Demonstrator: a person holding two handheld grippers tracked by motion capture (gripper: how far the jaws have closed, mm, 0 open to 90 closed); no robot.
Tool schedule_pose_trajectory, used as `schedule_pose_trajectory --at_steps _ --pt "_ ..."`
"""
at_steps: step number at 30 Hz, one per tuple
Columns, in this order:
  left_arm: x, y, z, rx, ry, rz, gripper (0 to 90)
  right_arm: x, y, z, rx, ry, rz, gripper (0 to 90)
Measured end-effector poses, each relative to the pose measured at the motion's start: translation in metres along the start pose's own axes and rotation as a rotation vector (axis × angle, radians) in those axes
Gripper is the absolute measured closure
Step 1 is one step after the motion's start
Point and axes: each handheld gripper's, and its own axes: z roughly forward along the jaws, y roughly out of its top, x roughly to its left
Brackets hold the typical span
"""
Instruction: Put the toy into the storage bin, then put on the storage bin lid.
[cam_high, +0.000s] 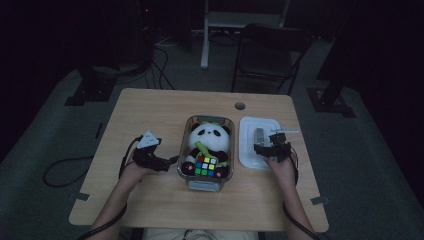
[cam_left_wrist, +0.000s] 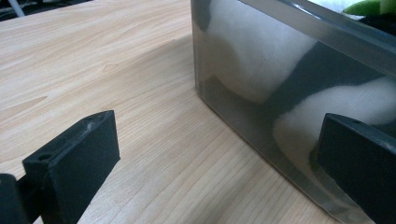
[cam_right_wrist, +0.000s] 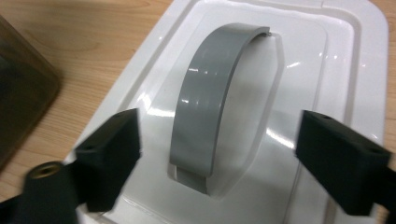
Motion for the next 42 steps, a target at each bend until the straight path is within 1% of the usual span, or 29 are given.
schedule_pose_trajectory --at_steps 2,4,7,8,9,10,11,12,13,14,15,16,17,18,19,21,23,24,26,28,30,32,33,34,35,37,38,40,42 --pt "0.001 0.000 0.000 0.002 0.003 0.003 0.5 0.002 -0.001 0.000 -0.010 -0.014 0.007 11.1" --pt "0.002 0.000 0.001 -0.002 0.007 -0.004 0.5 0.004 0.000 0.000 -0.012 -0.039 0.012 11.1" --pt "0.003 0.000 0.002 -0.001 0.009 -0.002 0.5 0.006 0.001 0.002 -0.018 -0.071 0.022 11.7" --pt "0.003 0.000 0.002 -0.001 0.011 -0.001 0.5 0.006 0.001 0.003 -0.022 -0.077 0.027 14.5" --pt "0.003 0.000 0.003 -0.001 0.012 -0.001 0.5 0.007 0.001 0.003 -0.027 -0.085 0.029 14.7" --pt "0.003 0.000 0.004 -0.003 0.011 -0.002 0.5 0.009 0.001 0.004 -0.025 -0.090 0.026 14.9" --pt "0.003 0.000 0.004 0.000 0.010 -0.001 0.5 0.011 0.001 0.005 -0.027 -0.105 0.020 15.1" --pt "0.003 0.000 0.005 0.001 0.010 0.001 0.5 0.013 0.000 0.005 -0.030 -0.123 0.014 17.1" --pt "0.002 0.000 0.006 0.001 0.007 0.000 0.5 0.014 0.000 0.006 -0.027 -0.129 0.006 19.9" --pt "0.002 0.000 0.007 0.005 0.003 0.005 0.5 0.015 -0.001 0.007 -0.027 -0.131 0.011 20.5" --pt "0.001 0.000 0.008 0.005 0.002 0.008 0.5 0.016 -0.001 0.008 -0.032 -0.140 0.009 24.8" --pt "0.000 0.000 0.009 0.006 -0.003 0.012 0.5 0.018 -0.002 0.010 -0.028 -0.141 -0.004 26.9" --pt "-0.001 0.000 0.010 0.008 -0.005 0.015 0.5 0.020 -0.002 0.011 -0.025 -0.162 -0.011 28.1" --pt "-0.002 0.001 0.010 0.008 -0.006 0.018 0.5 0.021 -0.003 0.013 -0.023 -0.174 -0.013 32.3" --pt "-0.003 0.001 0.011 0.004 -0.010 0.018 0.5 0.021 -0.003 0.013 -0.025 -0.169 -0.013 33.4" --pt "-0.004 0.002 0.011 0.006 -0.014 0.023 0.5 0.021 -0.003 0.014 -0.029 -0.168 -0.009 40.7" --pt "-0.006 0.002 0.011 0.004 -0.015 0.026 0.5 0.020 -0.003 0.014 -0.032 -0.170 -0.006 42.5" --pt "-0.006 0.003 0.011 0.002 -0.016 0.028 0.5 0.020 -0.003 0.013 -0.035 -0.161 -0.002 45.0" --pt "-0.006 0.003 0.011 -0.001 -0.017 0.026 0.5 0.020 -0.004 0.013 -0.041 -0.170 -0.009 45.9" --pt "-0.007 0.003 0.011 0.000 -0.017 0.029 0.5 0.020 -0.003 0.014 -0.060 -0.169 -0.014 45.9" --pt "-0.007 0.004 0.011 0.001 -0.018 0.032 0.5 0.021 0.000 0.016 -0.057 -0.176 -0.028 45.0" --pt "-0.008 0.003 0.012 -0.001 -0.021 0.030 0.5 0.021 0.002 0.019 -0.057 -0.178 -0.028 45.6" --pt "-0.008 0.003 0.012 0.000 -0.022 0.030 0.5 0.022 0.003 0.021 -0.048 -0.185 -0.033 50.6" --pt "-0.008 0.003 0.013 0.004 -0.018 0.033 0.5 0.022 0.003 0.023 -0.040 -0.179 -0.033 56.3" --pt "-0.008 0.003 0.013 0.004 -0.020 0.031 0.5 0.021 0.003 0.024 -0.042 -0.161 -0.028 63.9" --pt "-0.008 0.003 0.013 0.004 -0.022 0.030 0.5 0.021 0.004 0.023 -0.046 -0.171 -0.027 65.9" --pt "-0.008 0.003 0.013 0.004 -0.023 0.030 0.5 0.019 0.004 0.021 -0.051 -0.157 -0.013 66.8" --pt "-0.008 0.003 0.013 0.007 -0.025 0.031 0.5 0.018 0.005 0.017 -0.060 -0.154 -0.012 67.0" --pt "-0.008 0.003 0.013 0.016 -0.027 0.031 0.5 0.019 0.006 0.009 -0.081 -0.151 -0.010 67.1"
